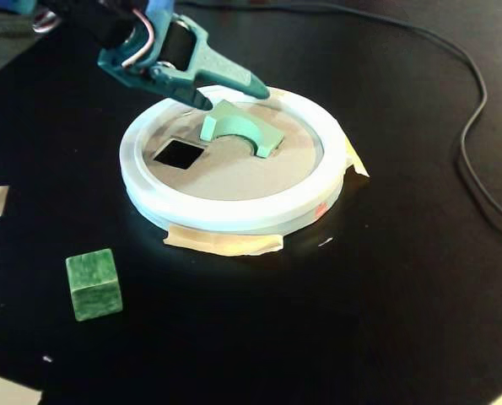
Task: Pick up the U shape block and drop it in corresponding U shaped hole
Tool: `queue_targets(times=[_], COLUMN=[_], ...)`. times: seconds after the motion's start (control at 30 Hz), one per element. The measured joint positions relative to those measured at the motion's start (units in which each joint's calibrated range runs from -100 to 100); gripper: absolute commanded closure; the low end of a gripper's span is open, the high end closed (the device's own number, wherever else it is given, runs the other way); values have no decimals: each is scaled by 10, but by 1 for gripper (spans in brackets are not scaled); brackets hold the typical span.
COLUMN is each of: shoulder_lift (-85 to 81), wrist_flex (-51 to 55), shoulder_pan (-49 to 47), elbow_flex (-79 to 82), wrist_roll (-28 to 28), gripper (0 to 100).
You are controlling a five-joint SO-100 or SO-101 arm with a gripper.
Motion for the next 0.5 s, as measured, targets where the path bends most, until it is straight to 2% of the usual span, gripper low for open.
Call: queue_targets(times=[0.5], shoulder_lift=[45], wrist_flex=[-2], shoulder_pan=[40], elbow_flex=[-9], wrist_roll=[1], gripper=[16])
